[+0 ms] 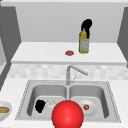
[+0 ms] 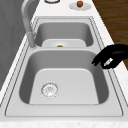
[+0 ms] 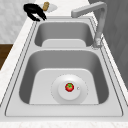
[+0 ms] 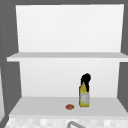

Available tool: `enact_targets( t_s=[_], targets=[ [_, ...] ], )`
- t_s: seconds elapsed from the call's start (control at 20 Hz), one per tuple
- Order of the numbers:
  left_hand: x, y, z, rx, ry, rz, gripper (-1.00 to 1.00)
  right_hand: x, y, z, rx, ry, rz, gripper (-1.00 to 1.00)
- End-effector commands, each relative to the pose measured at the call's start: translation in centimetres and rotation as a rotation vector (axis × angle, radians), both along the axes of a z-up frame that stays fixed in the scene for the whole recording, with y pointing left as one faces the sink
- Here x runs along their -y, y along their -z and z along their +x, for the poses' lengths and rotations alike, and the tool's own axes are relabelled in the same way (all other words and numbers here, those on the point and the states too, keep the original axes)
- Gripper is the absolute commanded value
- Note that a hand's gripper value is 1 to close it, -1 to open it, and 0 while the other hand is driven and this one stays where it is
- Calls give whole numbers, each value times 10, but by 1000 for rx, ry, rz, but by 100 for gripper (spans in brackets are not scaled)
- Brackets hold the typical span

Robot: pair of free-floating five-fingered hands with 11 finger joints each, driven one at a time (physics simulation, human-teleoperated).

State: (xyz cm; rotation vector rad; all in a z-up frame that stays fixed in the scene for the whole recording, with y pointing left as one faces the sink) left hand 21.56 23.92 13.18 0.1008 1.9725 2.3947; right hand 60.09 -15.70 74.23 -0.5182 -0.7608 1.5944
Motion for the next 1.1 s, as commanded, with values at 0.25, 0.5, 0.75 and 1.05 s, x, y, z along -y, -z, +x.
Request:
enact_targets(
  t_s=[0.25,0.5,0.75,1.05],
  targets=[
    [0,0,0,0,0,0,0,-1,-4,-1,26,12,-22,-100],
    [0,0,0,0,0,0,0,3,-20,4,41,6,-35,-100],
    [0,0,0,0,0,0,0,13,-38,4,33,-4,-39,-100],
    [0,0,0,0,0,0,0,32,-52,4,30,-12,-32,-100]
  ],
)
